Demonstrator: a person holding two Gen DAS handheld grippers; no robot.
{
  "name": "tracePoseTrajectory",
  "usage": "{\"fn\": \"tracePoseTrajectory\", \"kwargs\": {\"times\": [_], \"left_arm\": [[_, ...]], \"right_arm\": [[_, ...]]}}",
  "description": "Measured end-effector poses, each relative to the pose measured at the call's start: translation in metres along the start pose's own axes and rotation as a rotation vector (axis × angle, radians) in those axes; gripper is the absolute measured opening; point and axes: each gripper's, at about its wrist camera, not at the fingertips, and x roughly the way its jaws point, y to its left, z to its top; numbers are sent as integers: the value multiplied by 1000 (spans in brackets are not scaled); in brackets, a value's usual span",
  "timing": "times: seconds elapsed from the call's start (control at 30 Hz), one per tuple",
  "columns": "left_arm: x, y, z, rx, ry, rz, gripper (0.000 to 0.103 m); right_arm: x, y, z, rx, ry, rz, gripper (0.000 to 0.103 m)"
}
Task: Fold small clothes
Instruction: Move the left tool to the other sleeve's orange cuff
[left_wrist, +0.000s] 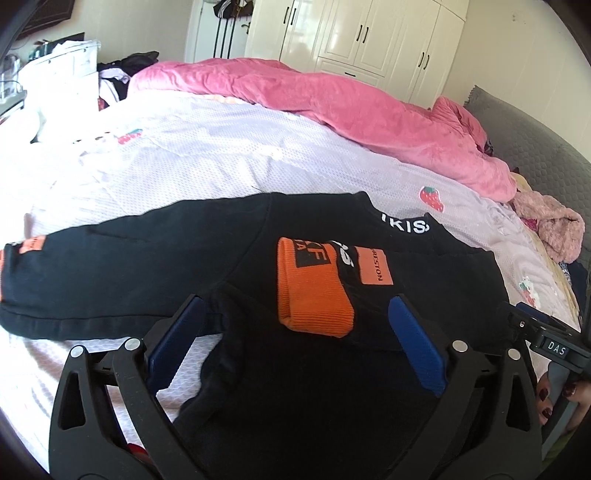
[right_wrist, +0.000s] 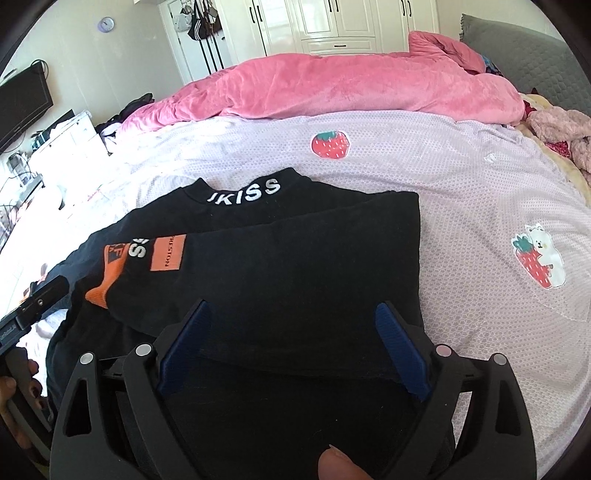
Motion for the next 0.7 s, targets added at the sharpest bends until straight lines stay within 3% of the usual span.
{"fn": "tracePoseTrajectory", "kwargs": {"times": [0.57,0.6,0.63,0.7], "left_arm": [[-44,28,6,-34,-72,46,94],[-48,32,5,-42,-79,52,94],[-51,35,5,-46,-82,53,94],[-56,43,4,-58,-90,60,94]], "right_arm": [[-20,46,5,-61,-41,46,90],[-19,50,6,-64,-43,48,91],[-20,57,6,-72,-46,53,99],[-22,68,7,-85,-56,62,99]]}}
